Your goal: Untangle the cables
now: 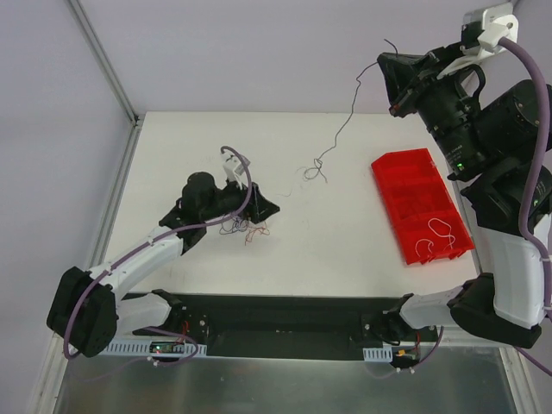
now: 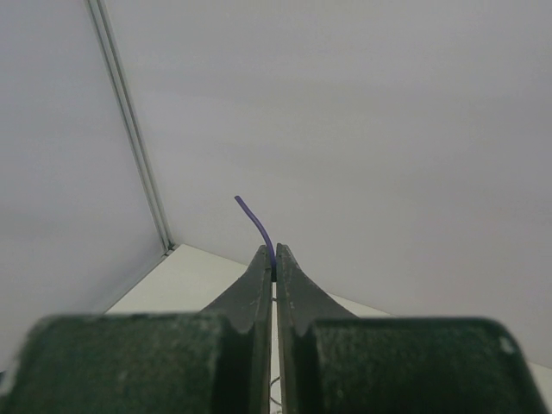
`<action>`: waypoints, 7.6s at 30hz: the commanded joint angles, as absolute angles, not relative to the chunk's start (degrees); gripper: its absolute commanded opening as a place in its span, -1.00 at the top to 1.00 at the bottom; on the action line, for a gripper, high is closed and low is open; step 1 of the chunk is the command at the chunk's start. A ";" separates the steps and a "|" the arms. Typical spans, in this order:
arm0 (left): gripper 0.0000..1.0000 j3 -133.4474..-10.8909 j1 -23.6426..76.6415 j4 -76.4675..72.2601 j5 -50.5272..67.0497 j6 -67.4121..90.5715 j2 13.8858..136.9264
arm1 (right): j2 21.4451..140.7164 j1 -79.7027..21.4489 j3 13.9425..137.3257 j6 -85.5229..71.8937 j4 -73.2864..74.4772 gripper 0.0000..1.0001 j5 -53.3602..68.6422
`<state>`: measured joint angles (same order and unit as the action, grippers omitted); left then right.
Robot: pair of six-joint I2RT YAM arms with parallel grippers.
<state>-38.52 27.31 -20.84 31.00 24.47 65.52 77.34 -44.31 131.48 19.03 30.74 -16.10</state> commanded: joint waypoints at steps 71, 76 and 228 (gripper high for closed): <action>-0.13 -46.14 18.54 11.86 -10.03 32.79 68.05 | 64.43 -43.68 113.21 26.98 25.75 0.99 -27.95; -0.74 -48.33 18.54 13.53 -4.94 30.15 61.62 | 61.71 -43.59 104.97 23.65 26.72 1.00 -26.99; -0.76 -62.40 17.93 11.95 36.21 21.09 73.04 | 107.40 -11.86 75.76 -7.73 36.47 -0.45 0.97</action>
<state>-62.85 18.63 12.84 35.53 21.63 72.93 104.36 -11.11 73.58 -6.85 35.35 3.36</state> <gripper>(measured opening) 0.880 0.785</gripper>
